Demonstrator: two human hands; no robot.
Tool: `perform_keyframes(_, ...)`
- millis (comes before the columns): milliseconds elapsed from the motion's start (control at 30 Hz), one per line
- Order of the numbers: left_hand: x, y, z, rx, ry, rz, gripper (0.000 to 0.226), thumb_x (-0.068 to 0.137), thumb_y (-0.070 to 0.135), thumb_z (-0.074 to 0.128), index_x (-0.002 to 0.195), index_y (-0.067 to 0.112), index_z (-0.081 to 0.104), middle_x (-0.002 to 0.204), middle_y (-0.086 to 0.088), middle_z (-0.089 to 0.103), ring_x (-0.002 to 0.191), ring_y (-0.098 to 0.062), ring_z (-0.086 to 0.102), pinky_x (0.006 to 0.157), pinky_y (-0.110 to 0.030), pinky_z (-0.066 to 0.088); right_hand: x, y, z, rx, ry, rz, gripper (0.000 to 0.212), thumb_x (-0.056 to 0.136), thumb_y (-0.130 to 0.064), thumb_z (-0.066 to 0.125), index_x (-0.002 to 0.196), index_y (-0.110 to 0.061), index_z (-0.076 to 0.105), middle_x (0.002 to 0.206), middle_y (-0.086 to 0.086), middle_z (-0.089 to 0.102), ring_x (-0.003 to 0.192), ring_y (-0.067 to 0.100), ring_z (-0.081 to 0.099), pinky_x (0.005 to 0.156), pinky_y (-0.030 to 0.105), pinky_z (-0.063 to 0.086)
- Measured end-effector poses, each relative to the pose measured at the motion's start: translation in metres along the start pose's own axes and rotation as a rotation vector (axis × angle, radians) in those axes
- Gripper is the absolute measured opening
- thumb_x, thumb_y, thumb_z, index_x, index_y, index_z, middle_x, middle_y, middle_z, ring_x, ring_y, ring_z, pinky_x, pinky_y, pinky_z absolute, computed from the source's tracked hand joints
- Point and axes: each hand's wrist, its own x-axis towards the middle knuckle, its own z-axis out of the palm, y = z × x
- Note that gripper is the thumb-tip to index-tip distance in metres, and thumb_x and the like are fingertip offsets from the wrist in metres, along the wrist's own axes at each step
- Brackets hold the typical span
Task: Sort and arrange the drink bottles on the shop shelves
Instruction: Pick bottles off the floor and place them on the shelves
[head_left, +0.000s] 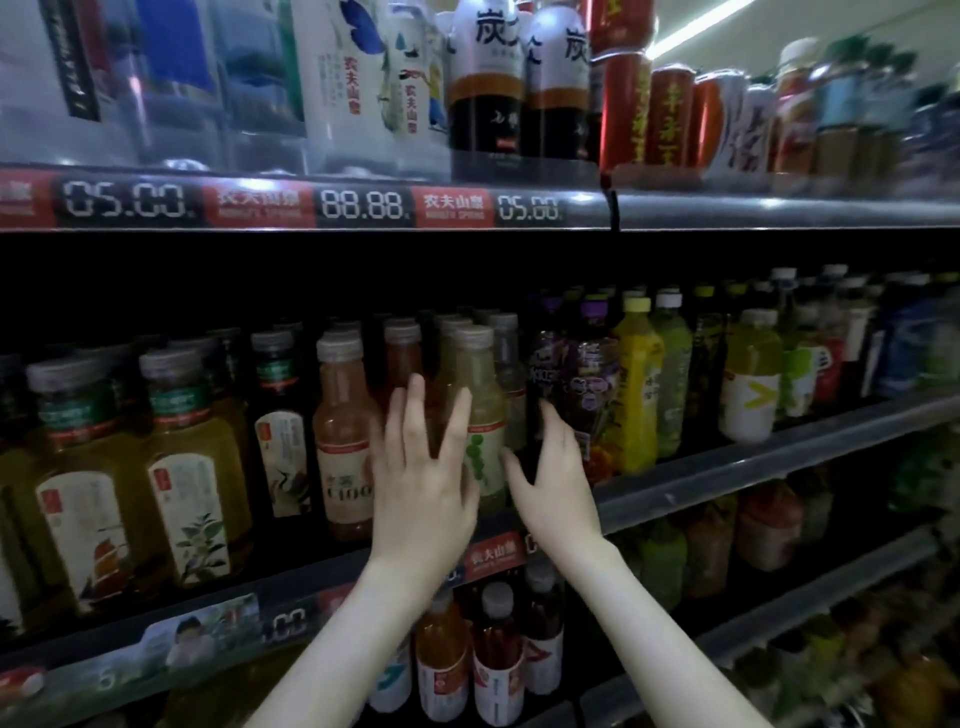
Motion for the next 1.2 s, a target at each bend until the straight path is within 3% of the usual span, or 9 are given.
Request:
perform_keyframes(167, 0.002, 0.051, 0.032, -0.164, -0.027, 0.102, 0.063, 0.079, 0.01, 0.073, 0.138, 0.013, 0.05, 0.146, -0.024, 0.031, 0.135, -0.04, 0.03, 0.109, -0.053, 0.032, 0.005, 0.036, -0.041, -0.194, 0.189, -0.018, 0.066, 0.095, -0.019, 0.056, 0.15, -0.017, 0.022, 0.148, 0.007, 0.028, 0.139, 0.02, 0.025, 0.109, 0.029, 0.031)
perform_keyframes(333, 0.018, 0.094, 0.069, -0.252, -0.111, 0.051, 0.067, 0.079, 0.01, 0.073, 0.141, 0.016, 0.047, 0.145, -0.025, 0.034, 0.129, -0.042, 0.042, 0.105, -0.049, 0.04, 0.036, 0.078, -0.087, -0.224, 0.249, 0.128, 0.075, 0.094, -0.021, 0.059, 0.152, -0.015, 0.012, 0.151, 0.01, 0.023, 0.139, 0.025, 0.018, 0.107, 0.038, 0.035)
perform_keyframes(433, 0.034, 0.115, 0.09, -0.263, -0.165, -0.087, 0.08, 0.084, 0.022, 0.07, 0.15, 0.024, 0.025, 0.147, -0.025, 0.027, 0.131, -0.043, 0.037, 0.103, -0.053, 0.043, 0.054, 0.101, -0.107, -0.184, 0.232, 0.129, 0.084, 0.092, -0.031, 0.063, 0.152, -0.016, 0.006, 0.154, 0.01, 0.018, 0.141, 0.024, 0.014, 0.109, 0.04, 0.033)
perform_keyframes(567, 0.051, 0.141, 0.115, -0.27, -0.209, -0.344, 0.095, 0.091, 0.053, 0.052, 0.142, 0.043, -0.028, 0.156, -0.015, -0.002, 0.142, -0.037, 0.012, 0.112, -0.046, 0.03, 0.078, 0.132, -0.125, -0.037, 0.121, 0.094, 0.097, 0.086, -0.041, 0.068, 0.152, -0.024, 0.0, 0.156, 0.007, 0.017, 0.143, 0.023, 0.015, 0.111, 0.04, 0.03)
perform_keyframes(767, 0.061, 0.176, 0.136, -0.227, -0.144, -0.471, 0.108, 0.088, 0.052, 0.058, 0.135, 0.043, -0.039, 0.157, -0.016, -0.013, 0.144, -0.039, 0.009, 0.113, -0.047, 0.027, 0.096, 0.162, -0.136, -0.03, 0.149, -0.11, 0.086, 0.083, -0.033, 0.073, 0.147, -0.013, 0.019, 0.142, 0.013, 0.033, 0.129, 0.022, 0.028, 0.106, 0.045, 0.037)
perform_keyframes(867, 0.059, 0.172, 0.139, -0.241, -0.108, -0.439, 0.107, 0.09, 0.039, 0.061, 0.137, 0.047, -0.035, 0.158, -0.015, -0.01, 0.144, -0.037, 0.014, 0.112, -0.037, 0.025, 0.097, 0.157, -0.129, -0.109, 0.237, -0.293, 0.081, 0.081, -0.031, 0.075, 0.143, -0.012, 0.026, 0.132, 0.016, 0.042, 0.116, 0.026, 0.035, 0.097, 0.046, 0.041)
perform_keyframes(967, 0.057, 0.162, 0.133, -0.303, -0.149, -0.492, 0.107, 0.092, 0.03, 0.061, 0.132, 0.055, -0.035, 0.154, -0.018, 0.021, 0.133, -0.028, 0.042, 0.101, -0.024, 0.036, 0.098, 0.142, -0.115, -0.135, 0.2, -0.328, 0.089, 0.081, -0.037, 0.075, 0.148, -0.01, 0.022, 0.135, 0.017, 0.041, 0.119, 0.028, 0.032, 0.095, 0.051, 0.042)
perform_keyframes(1033, 0.056, 0.156, 0.129, -0.315, -0.193, -0.532, 0.11, 0.092, 0.029, 0.063, 0.132, 0.055, -0.036, 0.145, -0.016, 0.04, 0.118, -0.025, 0.057, 0.093, -0.029, 0.047, 0.104, 0.13, -0.109, -0.151, 0.161, -0.303, 0.095, 0.082, -0.041, 0.072, 0.152, -0.009, 0.017, 0.14, 0.019, 0.041, 0.119, 0.028, 0.029, 0.096, 0.053, 0.041)
perform_keyframes(1200, 0.06, 0.154, 0.124, -0.354, -0.209, -0.574, 0.113, 0.089, 0.028, 0.066, 0.129, 0.06, -0.035, 0.15, -0.008, 0.038, 0.127, -0.021, 0.05, 0.103, -0.036, 0.045, 0.12, 0.11, -0.108, -0.159, 0.029, -0.222, 0.099, 0.086, -0.038, 0.065, 0.153, -0.017, -0.006, 0.152, 0.009, 0.024, 0.125, 0.033, 0.027, 0.103, 0.048, 0.027)
